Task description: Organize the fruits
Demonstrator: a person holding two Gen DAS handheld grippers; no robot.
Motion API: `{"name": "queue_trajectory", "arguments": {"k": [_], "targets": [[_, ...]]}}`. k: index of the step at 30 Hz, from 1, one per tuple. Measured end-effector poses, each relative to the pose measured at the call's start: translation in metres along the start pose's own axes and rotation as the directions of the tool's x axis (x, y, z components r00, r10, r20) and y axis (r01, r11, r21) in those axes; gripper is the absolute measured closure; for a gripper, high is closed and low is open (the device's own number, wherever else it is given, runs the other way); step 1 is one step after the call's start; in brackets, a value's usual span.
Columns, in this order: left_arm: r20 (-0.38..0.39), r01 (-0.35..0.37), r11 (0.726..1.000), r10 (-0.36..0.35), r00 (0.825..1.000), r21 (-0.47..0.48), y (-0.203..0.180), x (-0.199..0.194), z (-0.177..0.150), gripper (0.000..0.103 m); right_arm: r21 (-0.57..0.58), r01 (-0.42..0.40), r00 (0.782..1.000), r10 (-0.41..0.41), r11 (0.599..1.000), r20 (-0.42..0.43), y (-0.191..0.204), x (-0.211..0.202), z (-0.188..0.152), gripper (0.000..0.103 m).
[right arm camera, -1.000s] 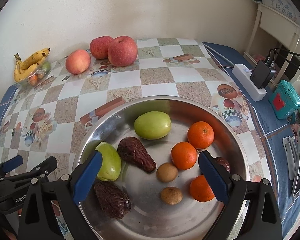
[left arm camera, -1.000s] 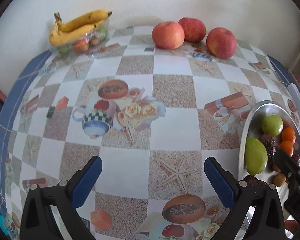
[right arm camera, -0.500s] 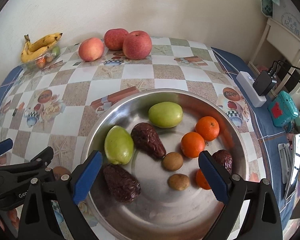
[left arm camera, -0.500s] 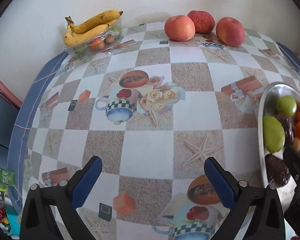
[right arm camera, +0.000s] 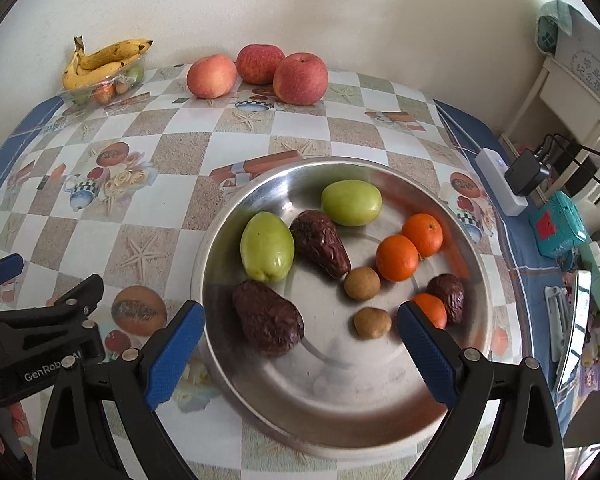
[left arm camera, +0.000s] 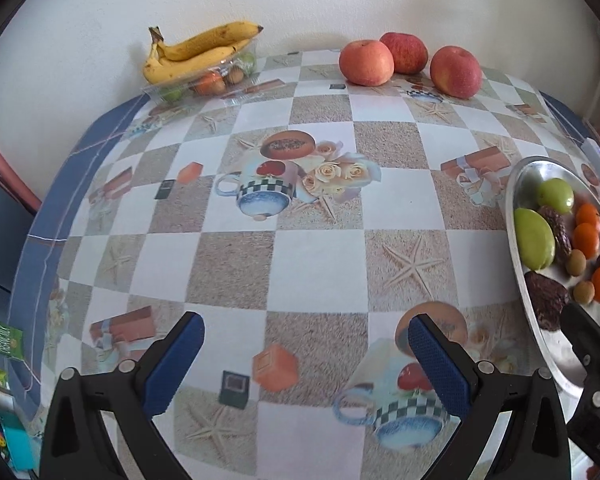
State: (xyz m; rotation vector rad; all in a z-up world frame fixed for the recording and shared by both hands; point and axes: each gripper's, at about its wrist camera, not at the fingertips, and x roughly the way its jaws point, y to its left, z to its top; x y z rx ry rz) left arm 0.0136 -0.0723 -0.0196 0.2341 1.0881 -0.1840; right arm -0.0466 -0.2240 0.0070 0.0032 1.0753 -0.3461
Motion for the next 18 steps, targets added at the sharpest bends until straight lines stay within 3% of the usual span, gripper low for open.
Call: {"name": "queue_trajectory", "arguments": {"k": [5,11,18], "targets": [[-0.03,0.056,0.998,-0.056,0.998,0.003,0.003,-0.01,-0.008,0.0,-0.001,0.0,1.0,0.0,1.0,0.012,0.001,-0.013,-0.006,0.006],[-0.038,0.035,0.999,-0.034,0.999,0.032,0.006,-0.024,-0.017,0.0,0.005,-0.006,1.0,0.006,1.0,0.014,0.001,-0.027,-0.014,0.006],[-0.027,0.061,0.998,-0.061,0.998,-0.001,0.016,-0.041,-0.024,0.0,0.035,-0.012,1.0,0.012,0.999,0.009,-0.003,-0.039,-0.024,0.006]]}}
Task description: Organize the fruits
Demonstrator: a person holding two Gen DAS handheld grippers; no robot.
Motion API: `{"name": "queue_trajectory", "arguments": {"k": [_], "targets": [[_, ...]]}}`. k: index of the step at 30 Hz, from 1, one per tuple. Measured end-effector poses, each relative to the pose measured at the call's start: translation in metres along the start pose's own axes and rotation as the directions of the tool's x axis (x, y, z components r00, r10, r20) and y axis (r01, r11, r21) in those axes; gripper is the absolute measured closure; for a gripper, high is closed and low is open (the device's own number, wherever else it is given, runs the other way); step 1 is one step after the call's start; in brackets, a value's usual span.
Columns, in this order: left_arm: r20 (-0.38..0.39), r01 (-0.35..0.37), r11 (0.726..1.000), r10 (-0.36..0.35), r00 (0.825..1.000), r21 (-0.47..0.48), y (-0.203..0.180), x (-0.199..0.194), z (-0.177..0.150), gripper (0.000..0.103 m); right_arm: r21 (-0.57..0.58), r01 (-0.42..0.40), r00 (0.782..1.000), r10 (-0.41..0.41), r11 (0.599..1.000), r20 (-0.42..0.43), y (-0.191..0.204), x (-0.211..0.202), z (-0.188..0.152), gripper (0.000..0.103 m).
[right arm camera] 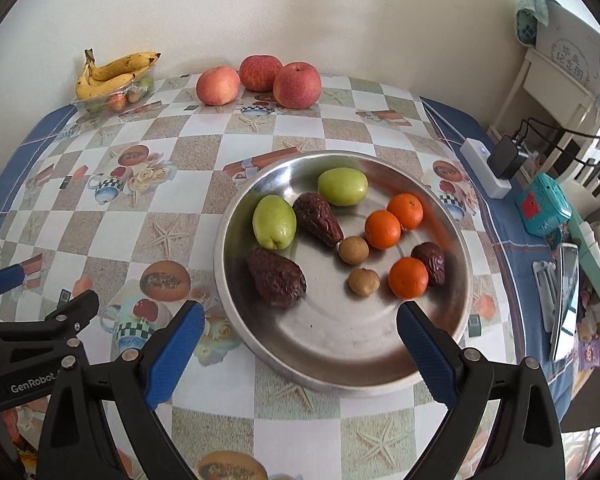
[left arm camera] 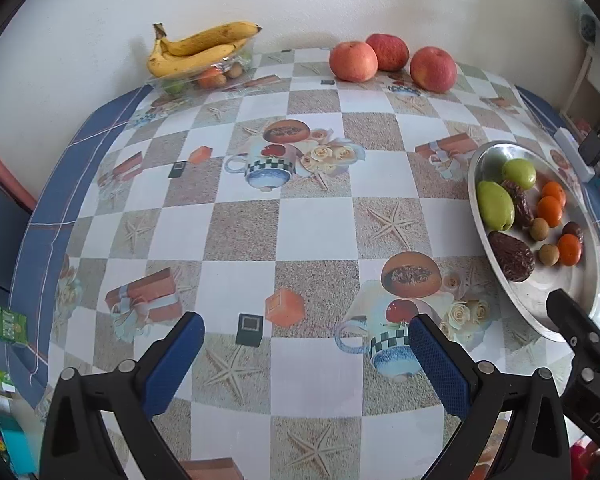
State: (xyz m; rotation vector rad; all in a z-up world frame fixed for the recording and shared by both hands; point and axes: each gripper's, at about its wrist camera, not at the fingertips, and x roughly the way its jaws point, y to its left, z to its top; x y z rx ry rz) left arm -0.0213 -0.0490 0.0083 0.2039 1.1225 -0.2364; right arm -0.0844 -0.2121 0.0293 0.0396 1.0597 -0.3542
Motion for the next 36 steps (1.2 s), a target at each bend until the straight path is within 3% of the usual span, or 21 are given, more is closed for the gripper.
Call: {"name": "queue_trajectory", "arguments": {"k": [11,36], "targets": [[0.045,0.003,1.0,-0.002,0.999,-0.017,0.007,-0.022,-0.006,0.0,-0.021,0.022,0.997,-0.021,1.0,0.073,0.005,-0.022,-0.005,0.006],[-0.048,0.009,1.0,-0.009,0.999,-0.012,0.007,-0.003,-0.009,0.0,0.019,0.014,1.0,-0.014,1.0,-0.015,-0.001,-0.007,-0.005,0.006]]}}
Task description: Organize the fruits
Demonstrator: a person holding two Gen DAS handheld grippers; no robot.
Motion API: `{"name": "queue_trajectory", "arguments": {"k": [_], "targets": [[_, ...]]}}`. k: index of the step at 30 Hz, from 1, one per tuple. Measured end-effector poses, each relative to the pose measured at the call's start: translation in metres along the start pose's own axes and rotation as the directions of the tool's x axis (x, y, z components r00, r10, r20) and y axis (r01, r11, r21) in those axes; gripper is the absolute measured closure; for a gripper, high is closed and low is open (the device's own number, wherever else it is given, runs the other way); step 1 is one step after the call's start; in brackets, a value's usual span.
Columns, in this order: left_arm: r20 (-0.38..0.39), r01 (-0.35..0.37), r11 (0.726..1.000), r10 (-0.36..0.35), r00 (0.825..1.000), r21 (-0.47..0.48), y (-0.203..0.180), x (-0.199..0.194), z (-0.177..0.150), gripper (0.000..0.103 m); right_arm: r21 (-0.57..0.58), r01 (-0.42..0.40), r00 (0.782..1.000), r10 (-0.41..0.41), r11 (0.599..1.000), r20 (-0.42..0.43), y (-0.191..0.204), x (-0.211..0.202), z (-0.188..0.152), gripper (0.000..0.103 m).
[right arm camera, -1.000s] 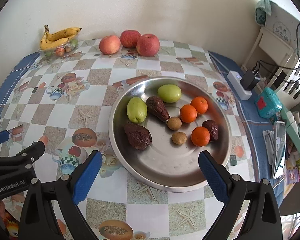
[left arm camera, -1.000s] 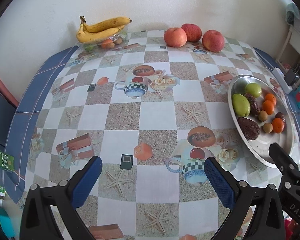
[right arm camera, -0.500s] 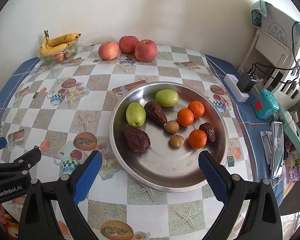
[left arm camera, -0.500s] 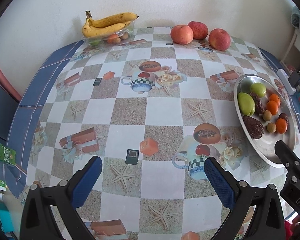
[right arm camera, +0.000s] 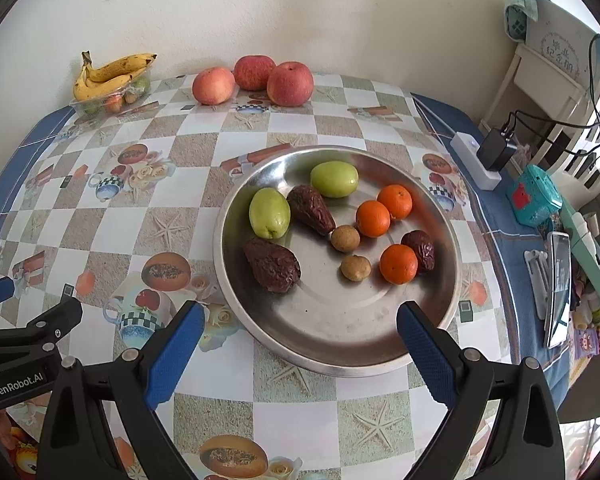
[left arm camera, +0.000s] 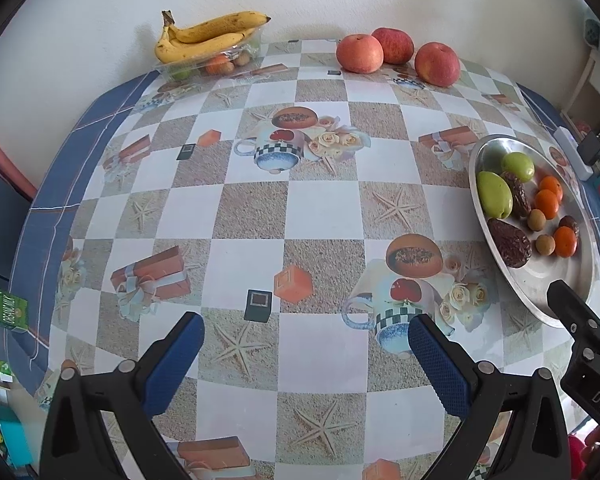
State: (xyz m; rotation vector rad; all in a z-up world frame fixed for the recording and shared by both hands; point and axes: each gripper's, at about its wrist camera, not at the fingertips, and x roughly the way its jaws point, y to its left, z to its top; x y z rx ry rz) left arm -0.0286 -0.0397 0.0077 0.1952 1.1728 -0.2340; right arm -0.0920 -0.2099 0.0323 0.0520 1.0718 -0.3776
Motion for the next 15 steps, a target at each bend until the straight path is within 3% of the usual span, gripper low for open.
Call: {"name": "queue_trajectory", "arguments": {"k": [15], "targets": [[-0.043,0.005,1.0,-0.005,0.999,0.006,-0.0002,0.0069,-0.001,0.0,0.018,0.001,0.998,0.0,1.0,-0.065,-0.0009,0.0086,-0.0021,0.006]]}}
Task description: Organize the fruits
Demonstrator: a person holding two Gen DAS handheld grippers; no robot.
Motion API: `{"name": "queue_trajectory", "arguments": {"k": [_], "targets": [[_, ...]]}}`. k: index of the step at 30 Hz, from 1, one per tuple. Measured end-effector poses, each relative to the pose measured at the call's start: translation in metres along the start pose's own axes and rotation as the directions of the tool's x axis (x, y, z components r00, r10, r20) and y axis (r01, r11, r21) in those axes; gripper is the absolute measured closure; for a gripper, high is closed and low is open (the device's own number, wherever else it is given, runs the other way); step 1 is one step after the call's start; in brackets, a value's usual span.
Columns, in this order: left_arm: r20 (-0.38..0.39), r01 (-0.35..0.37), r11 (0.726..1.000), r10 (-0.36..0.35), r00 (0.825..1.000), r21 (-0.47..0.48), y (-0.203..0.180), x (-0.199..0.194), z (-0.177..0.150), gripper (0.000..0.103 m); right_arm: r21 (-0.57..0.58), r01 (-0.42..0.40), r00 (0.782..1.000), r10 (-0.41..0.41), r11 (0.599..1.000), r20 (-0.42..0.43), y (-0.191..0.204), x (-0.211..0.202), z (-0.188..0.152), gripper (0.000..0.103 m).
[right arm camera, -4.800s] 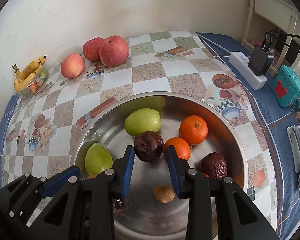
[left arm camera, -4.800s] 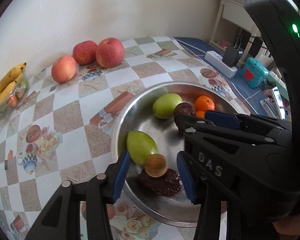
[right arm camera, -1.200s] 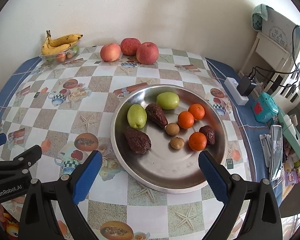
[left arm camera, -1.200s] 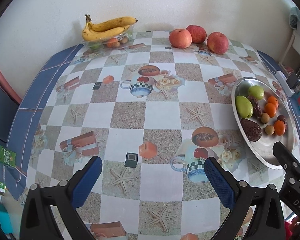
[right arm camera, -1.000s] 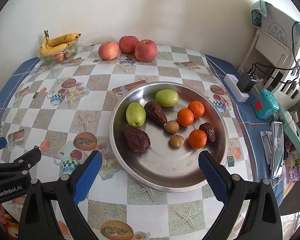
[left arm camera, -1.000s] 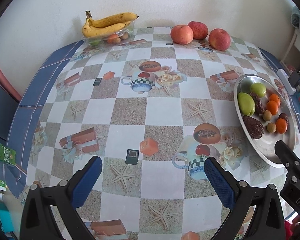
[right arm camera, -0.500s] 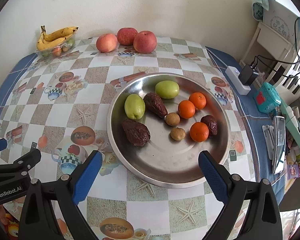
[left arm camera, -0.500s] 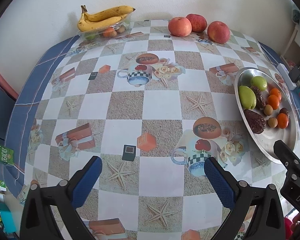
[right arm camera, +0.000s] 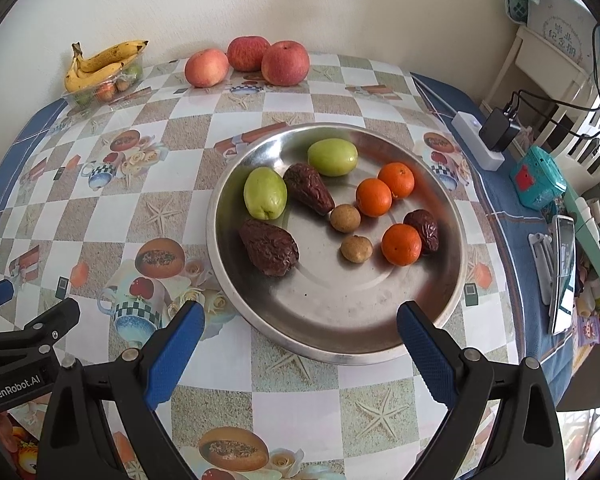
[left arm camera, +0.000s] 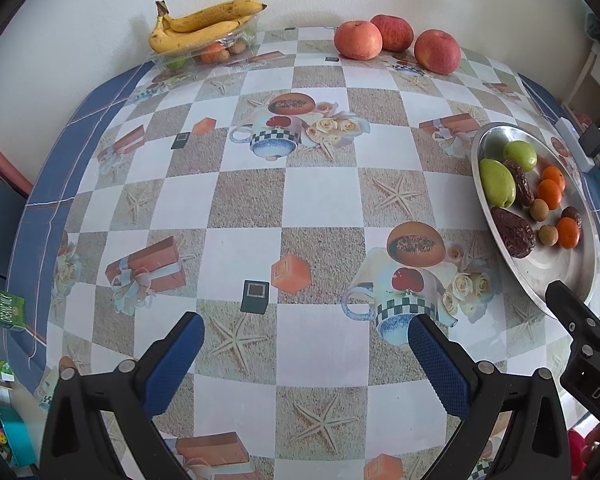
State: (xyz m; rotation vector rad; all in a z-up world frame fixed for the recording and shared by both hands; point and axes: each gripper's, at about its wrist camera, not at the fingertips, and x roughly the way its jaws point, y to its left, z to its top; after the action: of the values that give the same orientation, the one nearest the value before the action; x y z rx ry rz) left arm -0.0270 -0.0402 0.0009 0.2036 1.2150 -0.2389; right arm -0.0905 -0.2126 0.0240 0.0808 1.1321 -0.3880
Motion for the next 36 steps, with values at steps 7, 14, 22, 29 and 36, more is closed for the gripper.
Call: {"name": "queue_trajectory", "arguments": {"k": [7,14,22,29,36], "targets": [[-0.013,0.0,1.0,0.0,1.0,0.002,-0.0002,0.0021,-0.0004,0.0,0.01,-0.003,1.0,0.003,1.0,-0.018,-0.0012,0.0023,-0.0009,0.006],[-0.024,0.0,1.0,0.0,1.0,0.005,-0.0004,0.0041,-0.0009,0.0,0.014,-0.001,1.0,0.002,1.0,-0.03,-0.0015,0.0042,-0.0009,0.006],[-0.025,0.001,1.0,-0.001,1.0,0.004,-0.0005,0.0042,-0.0011,0.0,0.007,0.001,0.999,-0.001,1.0,-0.033,0.0007,0.0043,-0.0008,0.006],[-0.037,0.0,1.0,0.0,0.999,-0.003,0.002,0.0056,-0.0024,0.0,0.009,-0.002,0.999,0.002,1.0,-0.045,0.0001,0.0062,-0.0012,0.006],[-0.03,0.006,1.0,-0.007,1.0,-0.01,0.0031,0.0043,-0.0023,0.0,0.015,0.0,0.999,0.001,1.0,-0.053,-0.0008,0.0075,-0.0019,0.006]]}}
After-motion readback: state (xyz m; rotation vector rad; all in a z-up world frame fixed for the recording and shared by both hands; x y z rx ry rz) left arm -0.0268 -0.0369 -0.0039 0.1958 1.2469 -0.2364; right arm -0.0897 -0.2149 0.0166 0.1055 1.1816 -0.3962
